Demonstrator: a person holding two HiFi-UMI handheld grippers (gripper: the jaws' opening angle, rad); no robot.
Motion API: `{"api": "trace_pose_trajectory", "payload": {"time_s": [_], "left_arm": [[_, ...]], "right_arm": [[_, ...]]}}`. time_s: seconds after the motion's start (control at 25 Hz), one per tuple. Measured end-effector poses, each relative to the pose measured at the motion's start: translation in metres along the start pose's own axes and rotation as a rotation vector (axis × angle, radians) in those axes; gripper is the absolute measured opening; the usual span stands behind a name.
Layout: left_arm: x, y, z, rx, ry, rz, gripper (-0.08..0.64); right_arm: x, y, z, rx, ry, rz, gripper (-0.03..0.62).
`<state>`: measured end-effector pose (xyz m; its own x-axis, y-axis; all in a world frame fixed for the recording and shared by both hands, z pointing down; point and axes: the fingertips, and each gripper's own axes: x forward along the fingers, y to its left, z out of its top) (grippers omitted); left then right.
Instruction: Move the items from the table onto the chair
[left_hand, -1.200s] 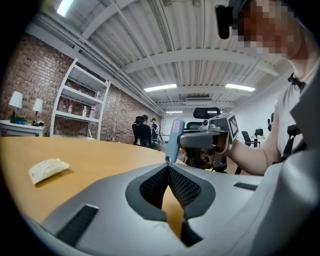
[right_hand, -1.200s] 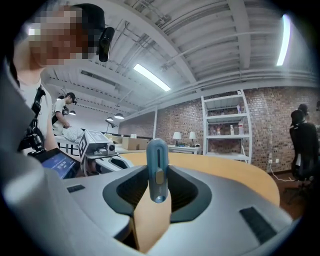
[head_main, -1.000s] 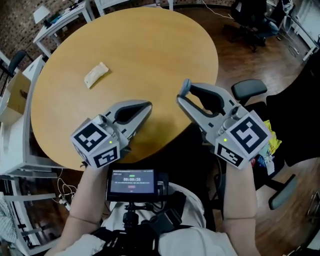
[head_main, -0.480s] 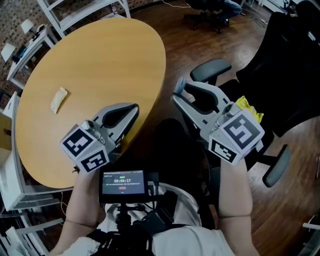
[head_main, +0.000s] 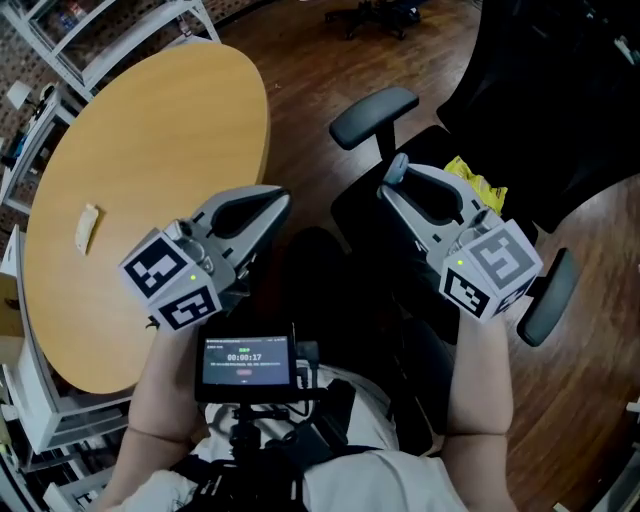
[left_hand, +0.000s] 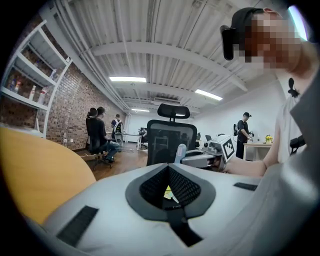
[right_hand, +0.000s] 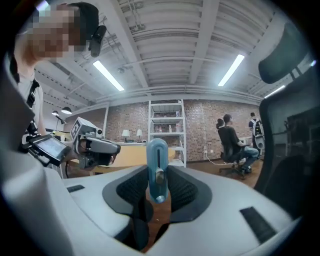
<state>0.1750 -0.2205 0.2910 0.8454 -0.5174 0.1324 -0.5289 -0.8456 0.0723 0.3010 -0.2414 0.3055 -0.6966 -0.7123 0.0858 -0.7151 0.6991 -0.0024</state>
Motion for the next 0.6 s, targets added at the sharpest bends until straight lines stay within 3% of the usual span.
{"api": "trace_pose_trajectory", "payload": {"time_s": [0.16,0.36,0.6], "left_arm": [[0.027,-0.013,-0.001,0.002,0.009,-0.051,0.011],[0.060,-0.036,-0.006,-0.039,0.012,-0.157,0.011],[0.092,-0.058,-0.026,-0.032,0.062,-0.263,0.011]], "right_arm": [[-0.022,-0.047,-0.054,0.068,0.095,-0.116,0.132],[-0.041,-0.102,-0.162,0.231,0.290,-0.234,0.132],[-0.065,-0.134,-0.269,0.072,0.682,-0.304,0.133]]}}
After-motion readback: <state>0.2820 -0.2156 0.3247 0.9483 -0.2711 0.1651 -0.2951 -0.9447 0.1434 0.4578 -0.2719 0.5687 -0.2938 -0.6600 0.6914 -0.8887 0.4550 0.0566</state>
